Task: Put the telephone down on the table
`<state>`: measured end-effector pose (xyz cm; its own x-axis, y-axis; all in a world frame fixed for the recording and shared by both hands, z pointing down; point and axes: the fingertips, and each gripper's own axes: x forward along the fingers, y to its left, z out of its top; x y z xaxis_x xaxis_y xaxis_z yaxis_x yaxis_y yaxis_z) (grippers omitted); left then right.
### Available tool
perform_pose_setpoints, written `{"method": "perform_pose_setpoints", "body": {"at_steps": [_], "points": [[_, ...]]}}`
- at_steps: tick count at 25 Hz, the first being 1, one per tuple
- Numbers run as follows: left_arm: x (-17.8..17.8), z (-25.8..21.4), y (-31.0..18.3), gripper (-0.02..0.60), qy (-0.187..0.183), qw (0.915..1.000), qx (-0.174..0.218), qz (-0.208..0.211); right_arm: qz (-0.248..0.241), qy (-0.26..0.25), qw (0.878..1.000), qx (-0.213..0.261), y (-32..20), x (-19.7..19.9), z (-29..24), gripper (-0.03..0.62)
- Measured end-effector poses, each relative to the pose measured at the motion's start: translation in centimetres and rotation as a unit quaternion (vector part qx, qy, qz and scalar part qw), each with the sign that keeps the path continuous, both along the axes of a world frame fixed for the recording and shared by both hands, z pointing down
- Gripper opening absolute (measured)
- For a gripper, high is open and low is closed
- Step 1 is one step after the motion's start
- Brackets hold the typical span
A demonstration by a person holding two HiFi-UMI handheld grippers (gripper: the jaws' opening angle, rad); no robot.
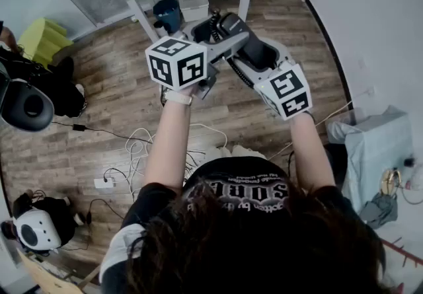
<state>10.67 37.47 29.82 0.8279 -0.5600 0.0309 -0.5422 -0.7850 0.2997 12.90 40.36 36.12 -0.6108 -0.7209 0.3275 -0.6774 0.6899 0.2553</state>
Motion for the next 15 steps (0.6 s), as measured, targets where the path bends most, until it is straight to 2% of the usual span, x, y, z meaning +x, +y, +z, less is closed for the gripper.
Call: {"method": "perform_pose_setpoints", "body": {"at_steps": [15], "points": [[-1.5,0.3,-0.1,0.359,0.003,1.0,-0.001,0.005,-0.008,-0.007,1.0,-0.001,0.0,-1.6,0.0,0.291]]}}
